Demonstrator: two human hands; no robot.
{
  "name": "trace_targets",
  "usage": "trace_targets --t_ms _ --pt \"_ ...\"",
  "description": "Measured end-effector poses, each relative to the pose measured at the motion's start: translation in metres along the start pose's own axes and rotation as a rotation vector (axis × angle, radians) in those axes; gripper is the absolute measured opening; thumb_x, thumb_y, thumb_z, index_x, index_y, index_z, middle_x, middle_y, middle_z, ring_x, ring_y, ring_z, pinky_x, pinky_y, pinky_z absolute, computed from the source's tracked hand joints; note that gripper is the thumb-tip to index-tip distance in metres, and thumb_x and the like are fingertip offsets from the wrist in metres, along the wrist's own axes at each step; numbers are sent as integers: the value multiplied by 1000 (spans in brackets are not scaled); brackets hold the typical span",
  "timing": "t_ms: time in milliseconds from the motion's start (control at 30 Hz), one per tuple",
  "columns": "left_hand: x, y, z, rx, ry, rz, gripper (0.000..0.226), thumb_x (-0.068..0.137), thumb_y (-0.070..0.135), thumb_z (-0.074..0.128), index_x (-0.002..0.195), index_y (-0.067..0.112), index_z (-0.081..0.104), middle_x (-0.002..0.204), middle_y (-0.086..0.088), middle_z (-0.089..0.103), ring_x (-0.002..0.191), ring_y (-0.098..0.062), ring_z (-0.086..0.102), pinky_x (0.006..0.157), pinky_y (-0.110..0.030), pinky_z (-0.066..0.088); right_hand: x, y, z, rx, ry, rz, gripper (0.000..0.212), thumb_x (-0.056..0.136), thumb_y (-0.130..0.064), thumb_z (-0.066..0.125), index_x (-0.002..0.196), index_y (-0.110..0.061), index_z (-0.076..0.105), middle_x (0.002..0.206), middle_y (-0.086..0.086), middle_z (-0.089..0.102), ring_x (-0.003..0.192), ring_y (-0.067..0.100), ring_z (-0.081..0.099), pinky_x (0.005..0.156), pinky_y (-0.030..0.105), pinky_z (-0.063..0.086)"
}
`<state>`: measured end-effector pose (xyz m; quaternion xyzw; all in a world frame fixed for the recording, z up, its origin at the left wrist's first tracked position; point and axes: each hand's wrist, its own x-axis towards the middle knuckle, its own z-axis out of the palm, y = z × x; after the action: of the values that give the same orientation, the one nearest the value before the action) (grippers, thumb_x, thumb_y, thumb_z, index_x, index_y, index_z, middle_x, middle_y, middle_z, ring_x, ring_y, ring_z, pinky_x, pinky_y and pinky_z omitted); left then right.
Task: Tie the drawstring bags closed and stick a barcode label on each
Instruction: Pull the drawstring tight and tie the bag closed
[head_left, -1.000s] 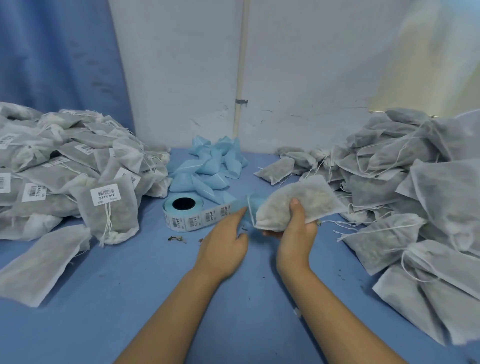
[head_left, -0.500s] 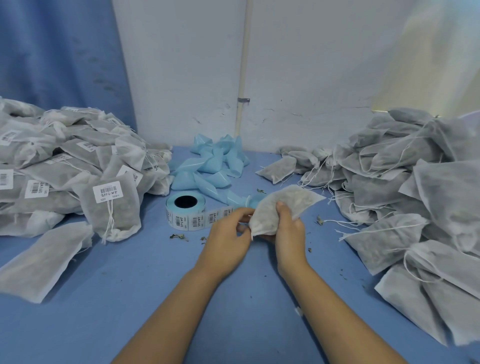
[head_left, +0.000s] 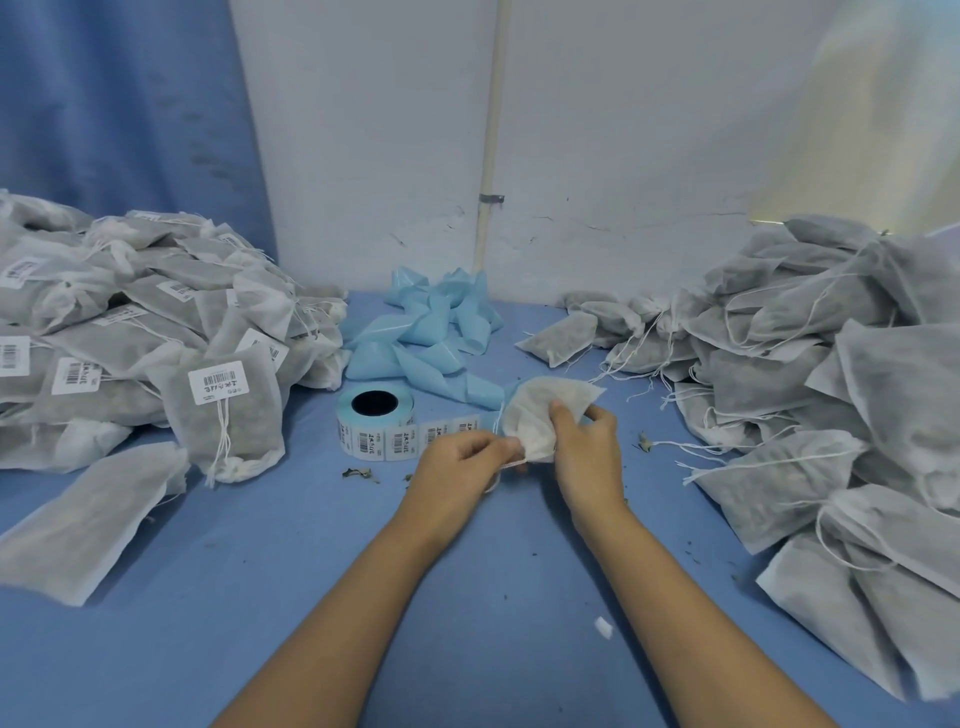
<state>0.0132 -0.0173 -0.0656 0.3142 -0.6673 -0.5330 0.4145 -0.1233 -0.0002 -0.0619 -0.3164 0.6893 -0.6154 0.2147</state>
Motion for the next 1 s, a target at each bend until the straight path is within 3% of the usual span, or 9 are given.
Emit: trace_targets --t_ms 100,200,300,400,467,533,667,800,1000 --pt "4 1 5 -65 44 -44 16 92 15 59 82 10 70 43 12 38 42 -4 33 48 -20 29 -2 -2 1 437 -101 163 47 95 -26 58 129 3 45 104 18 66 68 20 67 57 25 55" --pt "7 2 11 -221 71 -74 18 96 7 49 97 14 66 43 11 39 39 -4 34 41 -15 29 -8 -2 1 688 -200 209 37 98 -20 53 122 8 51 114 26 65 91 29 71 74 26 59" --pt "8 3 10 -294 58 -105 29 97 5 43 102 23 64 47 3 45 40 -9 40 44 -23 31 -14 1 6 560 -173 148 33 96 -18 57 116 8 54 98 16 68 80 22 69 68 22 58" --pt "9 2 9 -302 40 -108 37 94 -2 40 106 26 62 48 0 47 41 -11 43 46 -26 33 -21 0 9 358 -143 53 25 93 -25 60 85 -1 63 73 7 65 62 16 61 57 21 52" --pt "8 1 9 -257 23 -90 38 93 -3 40 109 25 60 48 -1 47 41 -12 44 45 -25 34 -28 -3 10 298 -242 -11 28 93 -22 60 71 -5 65 60 9 61 55 21 57 55 27 49" --pt "7 -1 10 -194 -3 -84 37 92 -2 40 119 19 56 47 -2 47 41 -13 45 43 -23 35 -34 -4 9 303 -340 -46 21 90 -13 61 74 -2 66 50 16 53 44 25 51 48 29 44" --pt "5 -3 12 -149 -56 -85 44 92 -3 41 125 26 46 48 -5 50 40 -13 47 42 -16 36 -32 -3 6 292 -293 -21 13 86 -9 64 84 3 68 56 15 54 52 27 50 58 36 43" --pt "6 -4 12 -59 -86 -86 39 93 0 47 122 27 48 44 1 48 42 -15 45 50 -21 40 -29 -5 3 345 -259 30 13 83 -3 63 72 -6 68 65 7 62 60 17 55 58 24 47" --pt "12 -3 16 -41 -124 -194 37 91 -4 46 124 13 50 39 7 39 35 -9 34 42 -25 32 -20 -6 0 551 -210 198 16 85 1 58 75 -4 69 69 2 69 65 10 63 65 18 49"
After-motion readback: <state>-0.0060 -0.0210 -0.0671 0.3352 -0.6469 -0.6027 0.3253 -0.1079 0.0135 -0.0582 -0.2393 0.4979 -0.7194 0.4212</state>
